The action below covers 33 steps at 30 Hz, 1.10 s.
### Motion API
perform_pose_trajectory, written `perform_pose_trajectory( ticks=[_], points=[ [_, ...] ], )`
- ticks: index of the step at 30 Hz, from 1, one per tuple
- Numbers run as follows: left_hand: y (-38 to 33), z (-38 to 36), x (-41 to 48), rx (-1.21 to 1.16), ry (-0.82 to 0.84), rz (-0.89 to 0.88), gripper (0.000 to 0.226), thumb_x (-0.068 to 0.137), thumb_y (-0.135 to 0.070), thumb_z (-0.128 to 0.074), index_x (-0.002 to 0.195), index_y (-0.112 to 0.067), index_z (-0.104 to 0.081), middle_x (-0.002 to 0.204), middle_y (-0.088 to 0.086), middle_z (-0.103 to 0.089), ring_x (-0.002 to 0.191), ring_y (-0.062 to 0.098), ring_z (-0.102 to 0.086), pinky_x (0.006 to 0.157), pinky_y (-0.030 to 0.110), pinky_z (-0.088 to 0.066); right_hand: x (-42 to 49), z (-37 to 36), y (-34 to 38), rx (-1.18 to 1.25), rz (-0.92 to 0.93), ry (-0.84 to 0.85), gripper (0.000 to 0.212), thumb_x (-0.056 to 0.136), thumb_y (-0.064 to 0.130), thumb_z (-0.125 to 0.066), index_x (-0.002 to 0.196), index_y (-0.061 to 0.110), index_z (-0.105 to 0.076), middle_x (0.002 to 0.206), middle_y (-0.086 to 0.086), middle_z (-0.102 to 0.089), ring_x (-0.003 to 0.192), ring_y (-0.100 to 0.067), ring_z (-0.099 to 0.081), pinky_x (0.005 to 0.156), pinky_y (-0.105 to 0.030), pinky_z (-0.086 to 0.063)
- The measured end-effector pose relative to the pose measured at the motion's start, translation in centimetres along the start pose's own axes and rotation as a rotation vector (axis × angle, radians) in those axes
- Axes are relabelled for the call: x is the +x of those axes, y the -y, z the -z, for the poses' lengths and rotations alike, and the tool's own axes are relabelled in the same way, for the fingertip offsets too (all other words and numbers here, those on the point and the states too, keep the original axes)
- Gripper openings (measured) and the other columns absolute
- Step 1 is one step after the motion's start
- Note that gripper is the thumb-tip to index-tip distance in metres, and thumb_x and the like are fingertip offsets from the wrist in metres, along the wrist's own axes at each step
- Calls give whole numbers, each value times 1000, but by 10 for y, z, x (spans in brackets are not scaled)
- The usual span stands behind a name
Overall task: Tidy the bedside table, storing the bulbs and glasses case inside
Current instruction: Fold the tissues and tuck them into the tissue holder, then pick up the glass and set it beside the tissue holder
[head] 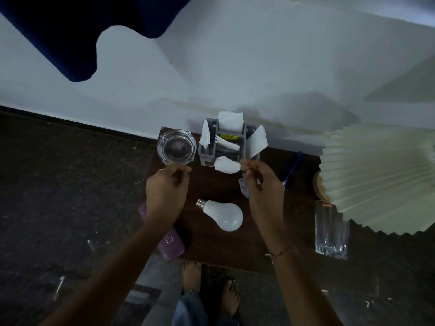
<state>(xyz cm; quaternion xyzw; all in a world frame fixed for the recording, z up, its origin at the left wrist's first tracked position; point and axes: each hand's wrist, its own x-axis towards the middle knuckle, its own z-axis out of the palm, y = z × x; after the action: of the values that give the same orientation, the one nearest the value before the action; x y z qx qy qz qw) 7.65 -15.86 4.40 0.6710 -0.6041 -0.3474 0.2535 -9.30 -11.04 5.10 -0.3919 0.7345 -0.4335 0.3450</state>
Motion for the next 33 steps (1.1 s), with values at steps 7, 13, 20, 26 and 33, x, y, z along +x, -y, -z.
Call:
perform_pose_trajectory(
  ticks=[7, 13, 20, 26, 33],
  points=[
    [10, -2, -17, -120, -35, 194, 15, 88, -8, -58, 94, -17, -69, 92, -2, -71, 82, 8, -66, 73, 17, -50, -53, -1, -19, 34, -72, -5, 35, 91, 6, -51, 94, 40, -57, 98, 18, -64, 92, 5, -61, 71, -11, -53],
    [-6, -31, -47, -213, 70, 271, 20, 87, -9, -55, 90, -25, -67, 81, -13, -68, 78, -1, -64, 64, 12, -45, -75, 1, -24, 9, -99, -26, 43, 90, 2, -51, 90, 45, -57, 94, 16, -65, 91, 4, -62, 74, -18, -55],
    [-26, -65, -86, -216, 181, 318, 21, 87, -11, -52, 89, -23, -70, 89, 0, -72, 85, 11, -66, 78, 26, -54, -90, 26, -35, 15, -174, -49, 32, 91, 5, -49, 95, 34, -62, 100, 9, -68, 95, -2, -64, 89, -31, -53],
    [-59, -105, -114, -171, 333, 302, 19, 92, -12, -48, 93, -18, -67, 79, -15, -59, 75, 0, -55, 59, 3, -38, -100, 75, -56, 7, -191, -151, 45, 88, 1, -53, 85, 46, -58, 89, 21, -64, 84, 11, -61, 73, -6, -47],
    [-91, -153, -131, -304, 453, 360, 23, 89, -13, -51, 108, -19, -62, 103, 0, -66, 94, 13, -63, 86, 32, -53, -87, 137, -88, -192, -179, -366, 25, 87, -2, -54, 101, 17, -64, 96, 0, -62, 79, -1, -57, 68, -10, -43]
  ],
)
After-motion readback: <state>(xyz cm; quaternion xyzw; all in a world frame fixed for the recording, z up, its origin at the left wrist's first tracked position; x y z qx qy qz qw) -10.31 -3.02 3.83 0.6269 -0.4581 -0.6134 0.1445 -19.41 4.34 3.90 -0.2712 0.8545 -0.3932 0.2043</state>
